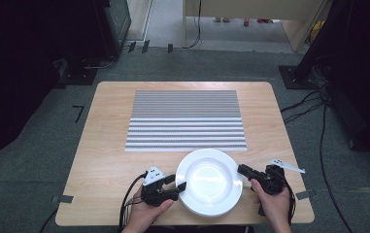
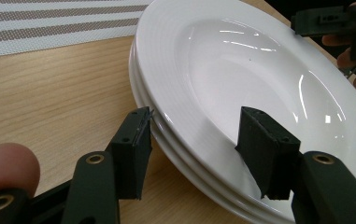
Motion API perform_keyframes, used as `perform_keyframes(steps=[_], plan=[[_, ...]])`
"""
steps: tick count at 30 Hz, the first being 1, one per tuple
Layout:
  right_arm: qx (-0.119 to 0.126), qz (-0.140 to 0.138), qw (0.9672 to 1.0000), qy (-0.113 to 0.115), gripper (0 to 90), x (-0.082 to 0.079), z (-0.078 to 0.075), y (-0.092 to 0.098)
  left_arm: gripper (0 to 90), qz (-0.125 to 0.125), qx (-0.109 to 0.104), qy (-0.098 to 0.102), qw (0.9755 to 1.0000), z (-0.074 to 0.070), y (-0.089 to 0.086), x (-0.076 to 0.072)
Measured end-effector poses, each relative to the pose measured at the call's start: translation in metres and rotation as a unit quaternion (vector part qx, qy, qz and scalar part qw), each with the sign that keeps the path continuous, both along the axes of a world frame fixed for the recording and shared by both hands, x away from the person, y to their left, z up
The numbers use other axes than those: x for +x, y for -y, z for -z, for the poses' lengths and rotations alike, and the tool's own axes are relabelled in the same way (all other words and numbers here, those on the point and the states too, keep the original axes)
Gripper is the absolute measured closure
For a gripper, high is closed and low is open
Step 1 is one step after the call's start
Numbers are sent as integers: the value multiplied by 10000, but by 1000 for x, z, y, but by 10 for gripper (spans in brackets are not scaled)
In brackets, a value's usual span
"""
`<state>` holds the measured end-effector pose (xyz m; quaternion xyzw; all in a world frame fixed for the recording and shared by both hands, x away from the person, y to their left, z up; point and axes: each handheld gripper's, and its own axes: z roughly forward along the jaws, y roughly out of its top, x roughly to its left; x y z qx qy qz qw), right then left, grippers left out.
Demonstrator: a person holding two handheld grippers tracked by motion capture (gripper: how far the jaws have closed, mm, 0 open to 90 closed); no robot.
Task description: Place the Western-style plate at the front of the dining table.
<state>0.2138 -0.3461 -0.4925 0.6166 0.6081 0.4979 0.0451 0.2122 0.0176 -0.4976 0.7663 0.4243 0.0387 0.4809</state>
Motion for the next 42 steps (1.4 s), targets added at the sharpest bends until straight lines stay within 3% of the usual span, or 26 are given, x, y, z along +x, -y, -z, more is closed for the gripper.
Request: perform_keyframes(steps=[4,13,16,28,33,42], plan=[[-139,39,9999,77,766,0,0,-3,453,8,1,0,10000,0,0,0],[-37,230,9997,105,749,0,1,6,451,15,-10,-10,10000,0,0,0],[-212,305,9993,61,761,1,2,6,451,15,-13,-13,10000,0,0,0],[18,278,9995,-150,796,3,7,9,443,16,-41,-53,10000,1,-1,1],[-18,234,9996,-173,824,3,7,7,439,17,-38,-57,10000,1,-1,1],[231,189,9992,-248,873,3,8,9,433,20,-57,-73,10000,2,-1,1]])
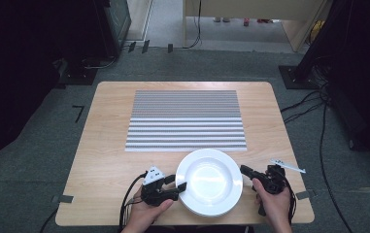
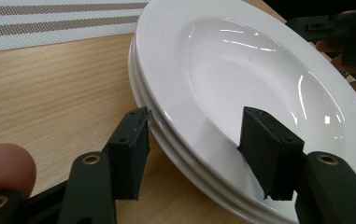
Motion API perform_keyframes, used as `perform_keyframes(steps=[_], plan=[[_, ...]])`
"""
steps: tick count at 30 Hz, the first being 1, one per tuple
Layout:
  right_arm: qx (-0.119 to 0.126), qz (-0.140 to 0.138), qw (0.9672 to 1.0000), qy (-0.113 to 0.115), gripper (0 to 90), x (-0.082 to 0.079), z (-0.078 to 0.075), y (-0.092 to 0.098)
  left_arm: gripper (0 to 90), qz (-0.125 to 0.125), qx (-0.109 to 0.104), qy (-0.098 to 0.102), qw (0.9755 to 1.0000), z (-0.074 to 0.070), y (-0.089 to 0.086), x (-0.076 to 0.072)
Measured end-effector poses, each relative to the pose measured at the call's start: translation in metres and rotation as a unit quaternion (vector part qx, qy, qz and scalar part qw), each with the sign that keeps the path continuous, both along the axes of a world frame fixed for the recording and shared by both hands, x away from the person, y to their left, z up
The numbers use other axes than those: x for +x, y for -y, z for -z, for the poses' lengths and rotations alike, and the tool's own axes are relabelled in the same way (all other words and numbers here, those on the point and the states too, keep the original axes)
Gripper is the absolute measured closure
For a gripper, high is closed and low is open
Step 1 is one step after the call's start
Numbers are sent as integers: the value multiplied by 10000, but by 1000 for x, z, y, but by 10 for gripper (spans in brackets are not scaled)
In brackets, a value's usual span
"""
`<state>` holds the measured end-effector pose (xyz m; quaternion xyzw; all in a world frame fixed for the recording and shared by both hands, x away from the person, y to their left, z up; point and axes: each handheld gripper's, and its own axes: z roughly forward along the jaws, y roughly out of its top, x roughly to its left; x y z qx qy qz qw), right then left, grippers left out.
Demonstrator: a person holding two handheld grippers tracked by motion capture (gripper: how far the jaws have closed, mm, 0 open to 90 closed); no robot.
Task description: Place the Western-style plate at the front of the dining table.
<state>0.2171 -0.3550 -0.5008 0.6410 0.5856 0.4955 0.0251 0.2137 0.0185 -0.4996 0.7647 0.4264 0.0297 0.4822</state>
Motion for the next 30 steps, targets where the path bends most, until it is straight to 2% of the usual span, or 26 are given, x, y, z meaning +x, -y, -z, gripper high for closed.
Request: perform_keyframes(steps=[4,9,10,12,15,19,30], plan=[[46,-34,10000,-7,881,0,0,1,432,10,-12,-22,10000,0,0,0],[101,-4,9999,8,850,0,-1,3,432,20,-29,-42,10000,0,-1,1],[199,7,9998,60,829,0,-1,5,432,19,-36,-42,10000,0,-1,1],[594,-67,9982,32,809,0,-4,8,432,20,-35,-42,10000,0,-1,0],[543,-100,9985,-2,814,0,-3,6,432,12,-34,-46,10000,0,-1,0],[696,-208,9973,-47,815,1,-2,5,431,15,-51,-52,10000,0,-1,1],[759,-262,9967,-141,828,1,-1,5,429,11,-55,-69,10000,1,-1,1]])
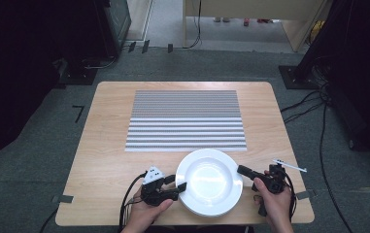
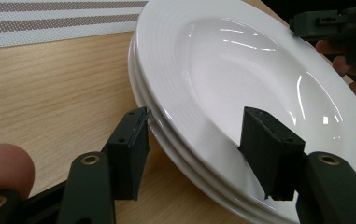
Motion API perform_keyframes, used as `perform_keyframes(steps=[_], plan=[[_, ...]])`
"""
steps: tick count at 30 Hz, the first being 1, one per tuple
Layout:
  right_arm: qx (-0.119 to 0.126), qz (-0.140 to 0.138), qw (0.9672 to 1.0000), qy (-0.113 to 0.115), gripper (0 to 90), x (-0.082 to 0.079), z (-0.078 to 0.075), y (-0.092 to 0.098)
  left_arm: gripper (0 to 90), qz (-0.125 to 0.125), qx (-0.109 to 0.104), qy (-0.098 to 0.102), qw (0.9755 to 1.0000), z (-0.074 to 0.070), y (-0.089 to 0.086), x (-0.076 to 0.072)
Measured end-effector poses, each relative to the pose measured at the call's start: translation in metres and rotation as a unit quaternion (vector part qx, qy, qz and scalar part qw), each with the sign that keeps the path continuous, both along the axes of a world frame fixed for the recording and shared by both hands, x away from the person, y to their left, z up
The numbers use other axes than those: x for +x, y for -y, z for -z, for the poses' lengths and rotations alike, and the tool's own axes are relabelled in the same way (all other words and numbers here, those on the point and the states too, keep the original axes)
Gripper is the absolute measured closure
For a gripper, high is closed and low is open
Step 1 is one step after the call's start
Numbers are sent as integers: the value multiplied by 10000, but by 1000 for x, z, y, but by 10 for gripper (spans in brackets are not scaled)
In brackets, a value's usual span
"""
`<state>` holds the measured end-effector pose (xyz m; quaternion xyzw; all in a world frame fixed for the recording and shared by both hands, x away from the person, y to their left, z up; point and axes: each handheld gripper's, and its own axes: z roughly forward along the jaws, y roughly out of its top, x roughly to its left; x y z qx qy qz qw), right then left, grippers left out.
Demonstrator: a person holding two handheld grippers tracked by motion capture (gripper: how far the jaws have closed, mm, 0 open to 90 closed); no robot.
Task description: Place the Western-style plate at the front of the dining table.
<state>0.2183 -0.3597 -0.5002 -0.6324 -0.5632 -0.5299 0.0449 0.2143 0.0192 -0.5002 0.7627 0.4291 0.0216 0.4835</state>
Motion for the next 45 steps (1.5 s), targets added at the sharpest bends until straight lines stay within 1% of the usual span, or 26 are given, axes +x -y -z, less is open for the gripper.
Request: perform_keyframes(steps=[2,7,11,17,21,23,28,30,33,37,41,45], plan=[[8,-47,10000,-16,829,1,1,0,428,3,-4,-11,10000,0,0,0],[127,-140,9998,-40,825,2,3,-1,426,-5,16,-9,10000,0,1,0],[136,-173,9998,-19,820,2,3,-2,426,-9,24,-15,10000,1,1,0],[169,-233,9990,342,823,0,0,-3,425,-9,-14,-57,10000,1,0,1],[264,-257,9979,531,828,0,0,-3,423,-10,-30,-57,10000,1,0,1],[343,-264,9973,597,830,0,0,-4,423,-9,-30,-45,10000,1,0,1],[326,-245,9965,736,829,0,0,-6,427,-28,33,59,10000,1,1,-1],[304,-218,9965,748,829,0,1,-7,428,-27,37,68,10000,1,1,-1],[313,-160,9970,692,828,1,2,-8,432,-46,49,107,9999,0,1,-1],[404,-134,9971,631,825,3,5,-10,451,-61,102,235,9997,-1,2,-3],[391,-126,9973,602,822,3,6,-10,481,-114,161,375,9991,-2,3,-5],[382,-121,9974,596,820,3,7,-10,492,-122,176,406,9989,-3,3,-6]])
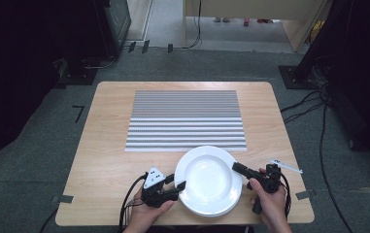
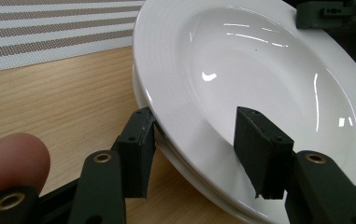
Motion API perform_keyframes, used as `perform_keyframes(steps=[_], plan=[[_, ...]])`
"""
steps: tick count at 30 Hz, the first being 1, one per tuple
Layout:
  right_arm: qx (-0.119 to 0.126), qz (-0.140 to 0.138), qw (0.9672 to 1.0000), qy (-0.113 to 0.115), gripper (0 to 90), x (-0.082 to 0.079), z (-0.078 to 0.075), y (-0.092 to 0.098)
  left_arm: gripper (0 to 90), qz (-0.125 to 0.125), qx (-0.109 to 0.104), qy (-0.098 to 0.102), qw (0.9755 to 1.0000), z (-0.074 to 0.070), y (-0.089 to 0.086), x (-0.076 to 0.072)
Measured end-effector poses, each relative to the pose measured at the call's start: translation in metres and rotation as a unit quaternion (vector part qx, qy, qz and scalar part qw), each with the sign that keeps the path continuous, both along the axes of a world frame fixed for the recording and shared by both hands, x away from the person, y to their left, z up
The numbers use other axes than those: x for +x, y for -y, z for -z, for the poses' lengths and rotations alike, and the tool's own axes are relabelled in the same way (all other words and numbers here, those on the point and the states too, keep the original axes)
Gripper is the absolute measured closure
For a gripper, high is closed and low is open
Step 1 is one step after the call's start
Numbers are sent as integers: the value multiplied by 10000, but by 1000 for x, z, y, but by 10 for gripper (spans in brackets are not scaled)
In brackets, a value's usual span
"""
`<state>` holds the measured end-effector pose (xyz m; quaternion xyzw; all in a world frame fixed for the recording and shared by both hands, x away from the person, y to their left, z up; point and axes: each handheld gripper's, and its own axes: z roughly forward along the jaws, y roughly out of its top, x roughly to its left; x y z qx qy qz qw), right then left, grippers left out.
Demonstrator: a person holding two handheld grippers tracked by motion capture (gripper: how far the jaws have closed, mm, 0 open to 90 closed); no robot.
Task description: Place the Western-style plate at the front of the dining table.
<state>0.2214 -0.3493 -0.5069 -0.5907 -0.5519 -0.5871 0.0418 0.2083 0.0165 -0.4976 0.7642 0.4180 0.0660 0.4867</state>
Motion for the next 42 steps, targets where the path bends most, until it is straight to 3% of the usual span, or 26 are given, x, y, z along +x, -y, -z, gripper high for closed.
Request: perform_keyframes(steps=[17,42], plan=[[-35,-35,10000,83,815,0,2,-1,521,-23,-59,14,10000,-2,-2,-1],[-77,-44,9999,142,804,-2,1,-5,601,-124,-371,11,9992,-7,-7,-1]])
